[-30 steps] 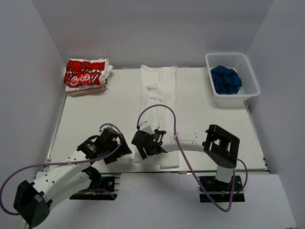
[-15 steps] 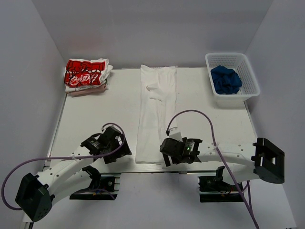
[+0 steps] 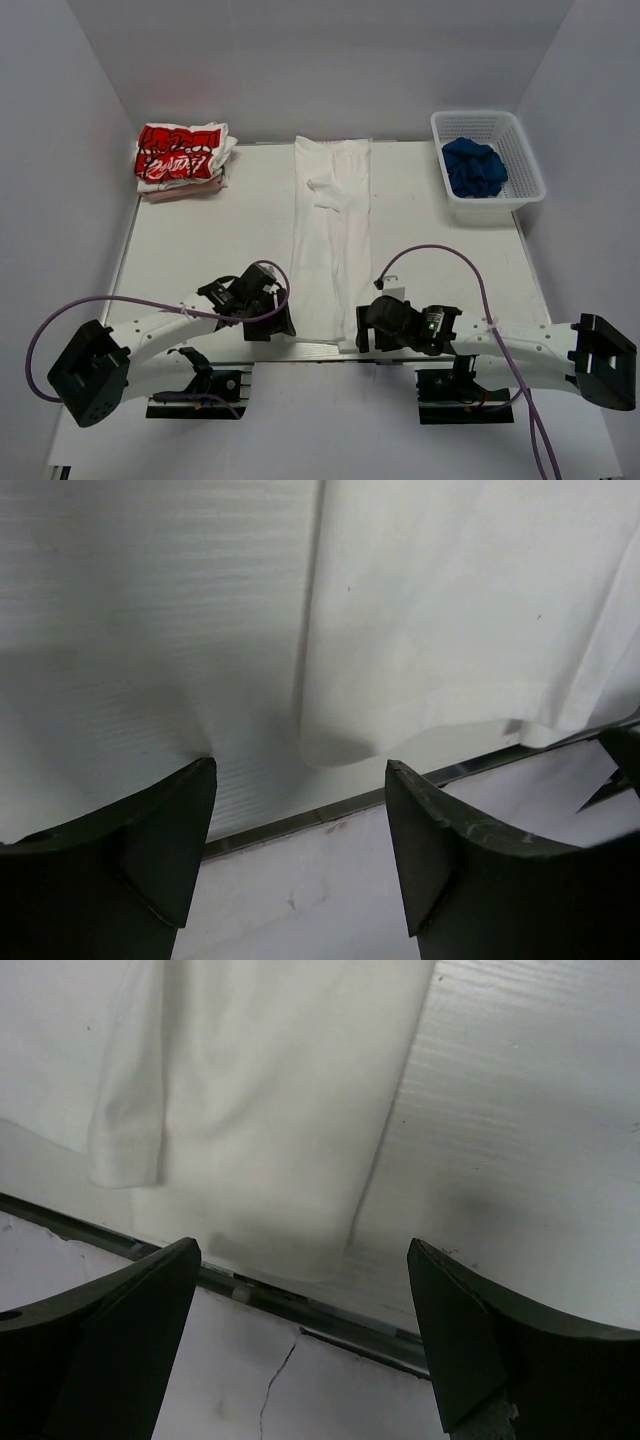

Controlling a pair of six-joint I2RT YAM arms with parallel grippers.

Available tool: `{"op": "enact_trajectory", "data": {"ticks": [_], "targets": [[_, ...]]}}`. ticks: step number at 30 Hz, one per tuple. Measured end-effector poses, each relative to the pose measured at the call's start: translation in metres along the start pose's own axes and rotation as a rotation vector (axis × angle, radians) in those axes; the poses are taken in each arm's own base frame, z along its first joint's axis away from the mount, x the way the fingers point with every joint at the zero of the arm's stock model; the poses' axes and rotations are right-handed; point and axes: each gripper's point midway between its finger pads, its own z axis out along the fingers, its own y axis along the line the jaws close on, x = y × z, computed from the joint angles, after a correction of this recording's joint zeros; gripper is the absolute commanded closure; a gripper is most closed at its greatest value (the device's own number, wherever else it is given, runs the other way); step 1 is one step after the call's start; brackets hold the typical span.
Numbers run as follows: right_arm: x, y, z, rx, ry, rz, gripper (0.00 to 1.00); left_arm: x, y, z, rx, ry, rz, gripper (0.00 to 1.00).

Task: Fold and stack the t-shirts
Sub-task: Grab the bottom of the folded rectangular tshirt with both arms

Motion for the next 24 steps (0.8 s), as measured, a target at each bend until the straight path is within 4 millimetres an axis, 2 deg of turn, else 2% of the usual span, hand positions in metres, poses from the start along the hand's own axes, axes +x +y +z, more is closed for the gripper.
{"op": "enact_trajectory", "data": {"ticks": [2, 4, 6, 8, 9, 11, 12, 13, 14, 16, 18, 19, 24], "targets": [[0.007, -0.003, 0.004, -0.017, 0.016, 0.011, 0.17, 0.004, -0.001, 0.001, 0.004, 0.010, 0.013, 0.28], [0.008, -0.002, 0.007, -0.033, 0.021, 0.022, 0.30, 0.006, -0.004, 0.003, 0.016, 0.008, 0.025, 0.33], [0.008, 0.002, 0.010, -0.045, 0.032, 0.034, 0.36, 0.007, -0.006, 0.005, 0.021, 0.008, 0.030, 0.34], [0.006, 0.004, 0.013, -0.049, 0.036, 0.048, 0.43, 0.008, -0.009, 0.009, 0.025, 0.009, 0.035, 0.40], [0.005, 0.006, 0.015, -0.050, 0.038, 0.054, 0.51, 0.008, -0.011, 0.010, 0.030, 0.011, 0.037, 0.51], [0.006, 0.007, 0.018, -0.050, 0.052, 0.057, 0.61, 0.009, -0.012, 0.014, 0.025, 0.014, 0.042, 0.61], [0.006, 0.009, 0.019, -0.052, 0.059, 0.058, 0.71, 0.010, -0.012, 0.016, 0.020, 0.022, 0.043, 0.68], [0.006, 0.009, 0.020, -0.050, 0.064, 0.055, 0.75, 0.010, -0.013, 0.017, 0.019, 0.025, 0.045, 0.74], [0.008, 0.010, 0.021, -0.051, 0.073, 0.057, 0.83, 0.012, -0.013, 0.019, 0.017, 0.028, 0.054, 0.87], [0.010, 0.012, 0.022, -0.053, 0.088, 0.051, 0.87, 0.012, -0.014, 0.020, 0.016, 0.028, 0.049, 1.00], [0.009, 0.014, 0.023, -0.053, 0.095, 0.048, 0.92, 0.011, -0.015, 0.020, 0.017, 0.020, 0.057, 1.00], [0.010, 0.015, 0.023, -0.053, 0.098, 0.046, 0.98, 0.011, -0.015, 0.020, 0.015, 0.014, 0.061, 1.00], [0.007, 0.014, 0.021, -0.024, 0.108, 0.025, 1.00, 0.002, -0.022, 0.018, 0.018, -0.019, 0.090, 1.00]]}}
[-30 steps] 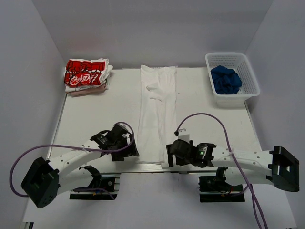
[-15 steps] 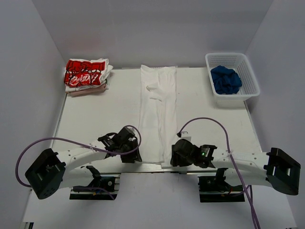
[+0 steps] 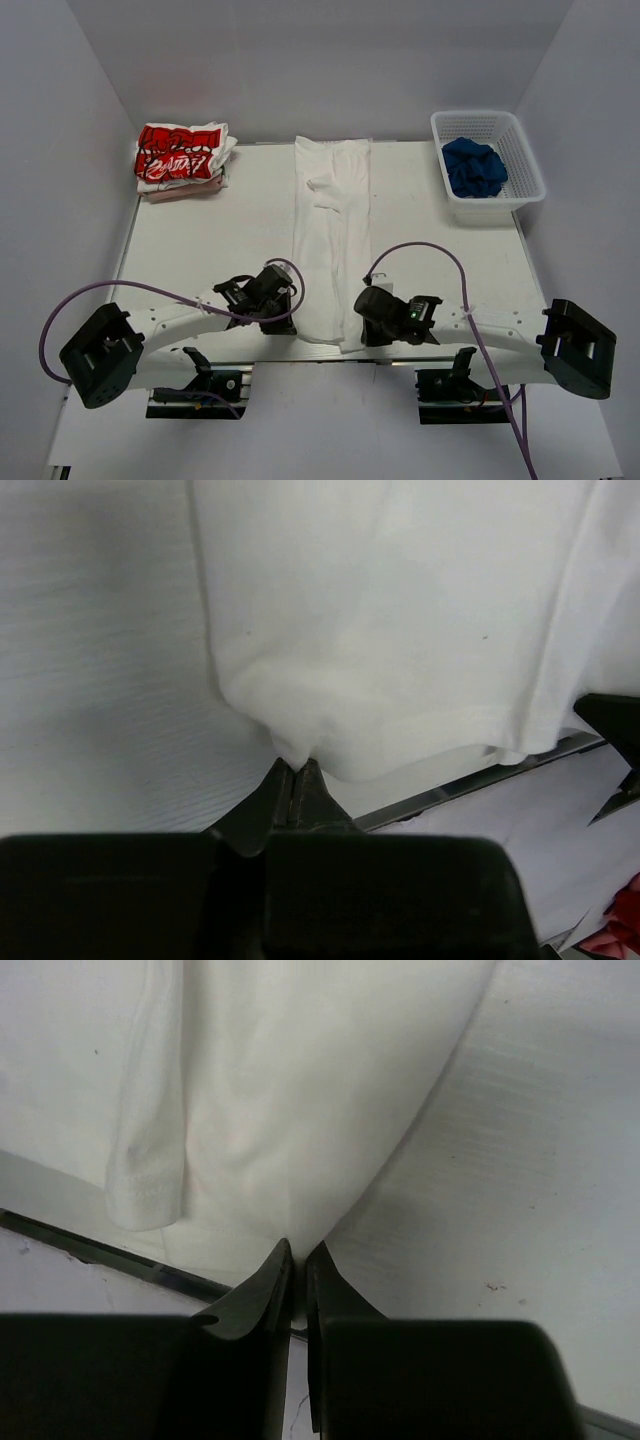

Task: Fold and stack the t-shirts
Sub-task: Grab the bottom of the folded rectangular tshirt with both arms, then fold the folded rectangular tshirt in 1/3 of the way

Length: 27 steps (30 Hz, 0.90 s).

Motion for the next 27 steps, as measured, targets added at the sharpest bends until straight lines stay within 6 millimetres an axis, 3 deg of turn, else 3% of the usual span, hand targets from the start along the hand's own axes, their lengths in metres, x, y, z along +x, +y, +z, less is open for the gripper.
{"op": "enact_trajectory", "data": {"ticks": [4, 9, 13, 17, 22, 27], "targets": [[-0.019, 0.000, -0.008, 0.049, -0.054, 0.008, 1.00, -0.017, -0.016, -0.007, 0.024, -0.053, 0.024, 1.00], [-0.066, 0.000, -0.016, 0.111, -0.167, 0.058, 1.00, -0.062, -0.042, -0.024, 0.045, -0.200, 0.036, 1.00], [-0.112, -0.002, -0.015, 0.178, -0.242, 0.081, 1.00, -0.108, -0.053, -0.039, -0.009, -0.351, 0.018, 1.00], [-0.163, -0.013, -0.017, 0.225, -0.318, 0.117, 1.00, -0.168, -0.066, -0.050, -0.084, -0.500, -0.015, 1.00], [-0.230, -0.027, -0.015, 0.255, -0.408, 0.163, 1.00, -0.237, -0.067, -0.038, -0.187, -0.583, -0.034, 1.00], [-0.275, -0.036, 0.002, 0.263, -0.435, 0.188, 1.00, -0.284, -0.052, -0.013, -0.258, -0.592, -0.027, 1.00]]}}
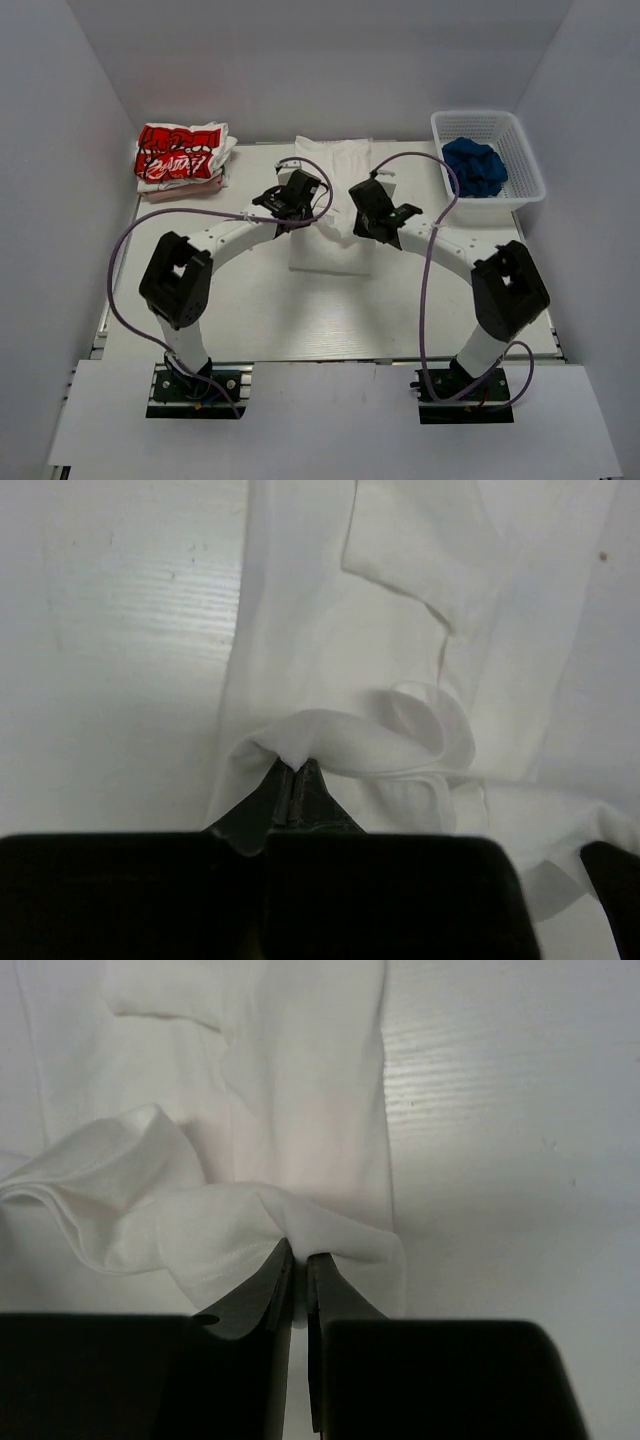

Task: Fold and stack the t-shirts
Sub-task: Fold the folded rectangular tshirt in 1/3 of the way

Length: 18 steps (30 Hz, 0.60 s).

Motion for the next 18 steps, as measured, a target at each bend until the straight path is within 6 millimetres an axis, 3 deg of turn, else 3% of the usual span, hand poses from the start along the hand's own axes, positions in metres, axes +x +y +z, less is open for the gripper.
{"op": "enact_trajectory", "data": {"ticks": [9, 10, 12, 13, 15, 16, 18], "targets": [[-0.027, -0.007, 0.070, 0.014, 0.035, 0.011, 1.00, -0.013, 0.001, 0.077, 0.001, 0.020, 0.053, 1.00], [-0.027, -0.006, 0.076, 0.010, 0.045, 0.009, 0.87, -0.014, 0.000, 0.083, 0.006, 0.021, 0.061, 0.97], [-0.031, -0.009, 0.089, 0.004, 0.057, 0.015, 0.66, -0.018, 0.001, 0.093, 0.005, 0.021, 0.072, 0.74], [-0.033, -0.009, 0.094, -0.007, 0.068, 0.009, 0.53, -0.021, 0.000, 0.098, 0.005, 0.024, 0.076, 0.39], [-0.037, -0.005, 0.103, -0.036, 0.083, -0.005, 0.16, -0.032, -0.003, 0.103, 0.016, 0.013, 0.084, 0.11], [-0.041, -0.003, 0.106, -0.055, 0.086, -0.018, 0.09, -0.038, -0.004, 0.104, 0.025, 0.008, 0.084, 0.00], [-0.047, 0.001, 0.106, -0.088, 0.083, -0.054, 0.09, -0.049, -0.007, 0.101, 0.045, -0.014, 0.086, 0.00]]}}
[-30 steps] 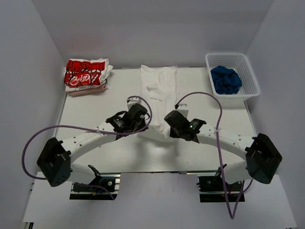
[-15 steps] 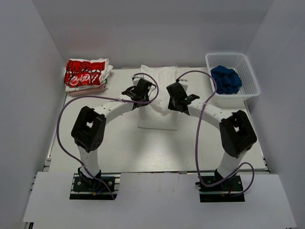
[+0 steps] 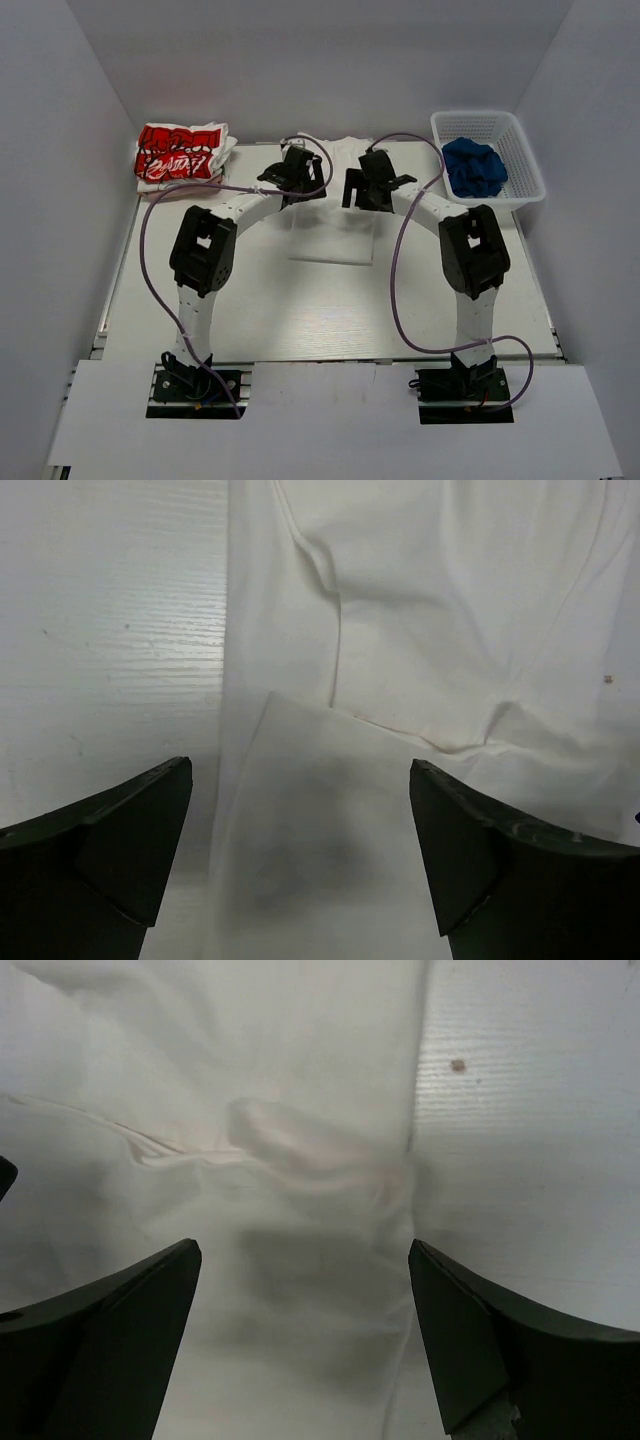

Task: Fold and stack the t-shirts
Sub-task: Fold the folded rectangular tshirt in 1/3 of the way

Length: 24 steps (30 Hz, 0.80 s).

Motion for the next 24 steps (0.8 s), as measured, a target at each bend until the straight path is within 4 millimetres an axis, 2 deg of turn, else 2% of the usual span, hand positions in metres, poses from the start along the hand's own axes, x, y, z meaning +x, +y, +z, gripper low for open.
{"op": "enact_trajectory", "data": {"ticks": [2, 4, 7, 9, 13, 16, 18, 20, 24], "targets": [[-0.004, 0.005, -0.005, -0.032, -0.009, -0.030, 0.09, -0.007, 0.002, -0.004, 0.009, -0.012, -0.002, 0.00], [-0.002, 0.011, -0.012, -0.073, -0.018, -0.050, 0.09, -0.005, 0.006, -0.011, 0.011, -0.010, -0.006, 0.00], [0.017, 0.014, -0.029, -0.122, 0.001, -0.082, 0.09, 0.016, 0.021, -0.028, -0.008, 0.029, -0.011, 0.00], [0.029, 0.016, -0.036, -0.152, 0.019, -0.102, 0.09, 0.038, 0.036, -0.046, -0.022, 0.067, -0.019, 0.00], [0.050, 0.019, -0.038, -0.184, 0.064, -0.113, 0.09, 0.066, 0.050, -0.076, -0.007, 0.114, -0.037, 0.00], [0.073, 0.008, -0.040, -0.168, 0.098, -0.095, 0.09, 0.077, 0.050, -0.084, 0.013, 0.135, -0.050, 0.00], [0.103, -0.008, -0.053, -0.149, 0.149, -0.085, 0.09, 0.088, 0.050, -0.086, 0.020, 0.161, -0.053, 0.00], [0.122, -0.017, -0.065, -0.147, 0.180, -0.067, 0.09, 0.101, 0.051, -0.086, 0.023, 0.191, -0.056, 0.00], [0.134, -0.022, -0.083, -0.165, 0.175, -0.033, 0.09, 0.129, 0.059, -0.087, 0.016, 0.253, -0.063, 0.00]]}}
